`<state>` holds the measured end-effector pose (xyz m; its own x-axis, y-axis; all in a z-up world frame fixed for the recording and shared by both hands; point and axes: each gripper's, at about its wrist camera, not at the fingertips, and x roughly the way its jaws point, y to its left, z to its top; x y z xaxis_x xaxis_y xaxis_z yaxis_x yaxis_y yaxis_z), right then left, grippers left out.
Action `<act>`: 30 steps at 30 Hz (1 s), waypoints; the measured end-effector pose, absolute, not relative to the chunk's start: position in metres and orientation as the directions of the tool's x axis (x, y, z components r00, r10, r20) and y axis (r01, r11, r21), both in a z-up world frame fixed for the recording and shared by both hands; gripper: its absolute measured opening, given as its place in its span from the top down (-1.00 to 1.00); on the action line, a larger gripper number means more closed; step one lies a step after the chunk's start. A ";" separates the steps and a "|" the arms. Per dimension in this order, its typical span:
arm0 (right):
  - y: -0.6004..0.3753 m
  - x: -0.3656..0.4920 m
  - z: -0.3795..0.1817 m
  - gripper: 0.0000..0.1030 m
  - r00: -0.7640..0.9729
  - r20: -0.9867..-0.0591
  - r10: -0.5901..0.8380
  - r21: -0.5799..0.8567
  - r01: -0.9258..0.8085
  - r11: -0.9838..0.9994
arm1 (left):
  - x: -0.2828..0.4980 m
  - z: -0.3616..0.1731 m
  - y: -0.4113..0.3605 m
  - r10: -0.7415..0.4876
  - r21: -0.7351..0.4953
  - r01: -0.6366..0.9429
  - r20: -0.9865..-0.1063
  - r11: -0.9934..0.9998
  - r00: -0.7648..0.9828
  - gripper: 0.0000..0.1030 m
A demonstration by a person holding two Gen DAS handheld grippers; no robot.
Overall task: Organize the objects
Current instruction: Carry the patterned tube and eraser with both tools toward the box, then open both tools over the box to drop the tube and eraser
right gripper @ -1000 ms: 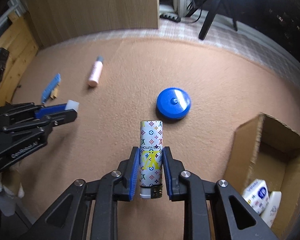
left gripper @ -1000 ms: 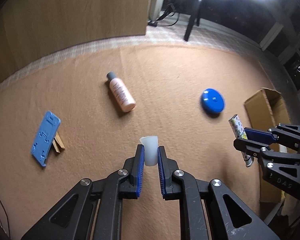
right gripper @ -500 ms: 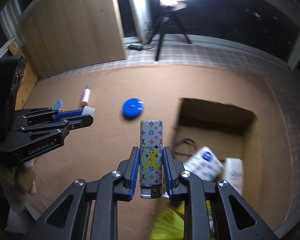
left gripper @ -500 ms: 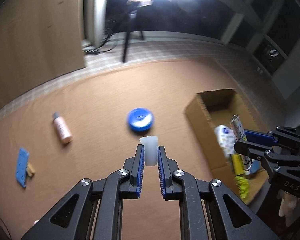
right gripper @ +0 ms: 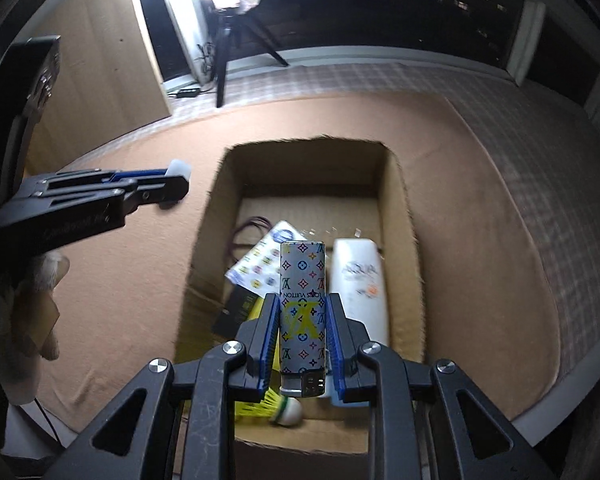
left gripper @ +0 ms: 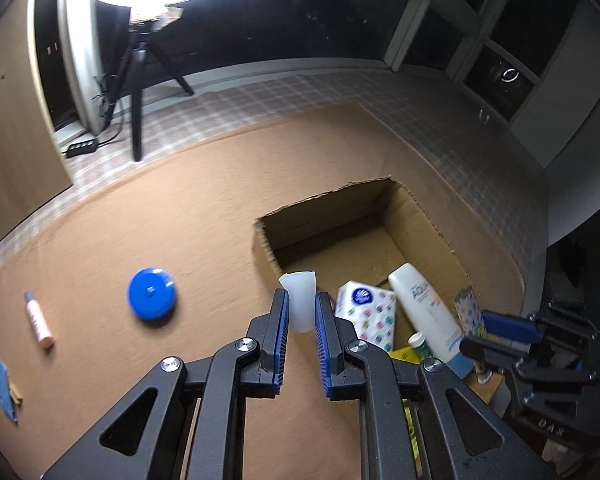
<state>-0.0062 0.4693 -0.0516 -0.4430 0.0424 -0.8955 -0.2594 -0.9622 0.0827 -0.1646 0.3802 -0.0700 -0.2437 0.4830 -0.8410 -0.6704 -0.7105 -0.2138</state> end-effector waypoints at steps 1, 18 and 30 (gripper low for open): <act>0.472 -0.003 -0.053 0.59 -0.441 -0.897 0.043 0.084 -0.265 -0.961 | -0.165 -0.073 0.386 0.481 -0.212 -0.674 -0.843 -0.708 -0.240 0.73; 0.472 -0.001 -0.064 0.14 -0.442 -0.897 -0.027 0.146 -0.239 -0.960 | -0.156 -0.080 0.406 0.494 -0.229 -0.699 -0.846 -0.678 -0.201 0.07; 0.448 -0.012 -0.052 0.04 -0.465 -0.885 -0.019 0.134 -0.214 -0.968 | -0.165 -0.072 0.355 0.469 -0.221 -0.640 -0.848 -0.736 -0.247 0.00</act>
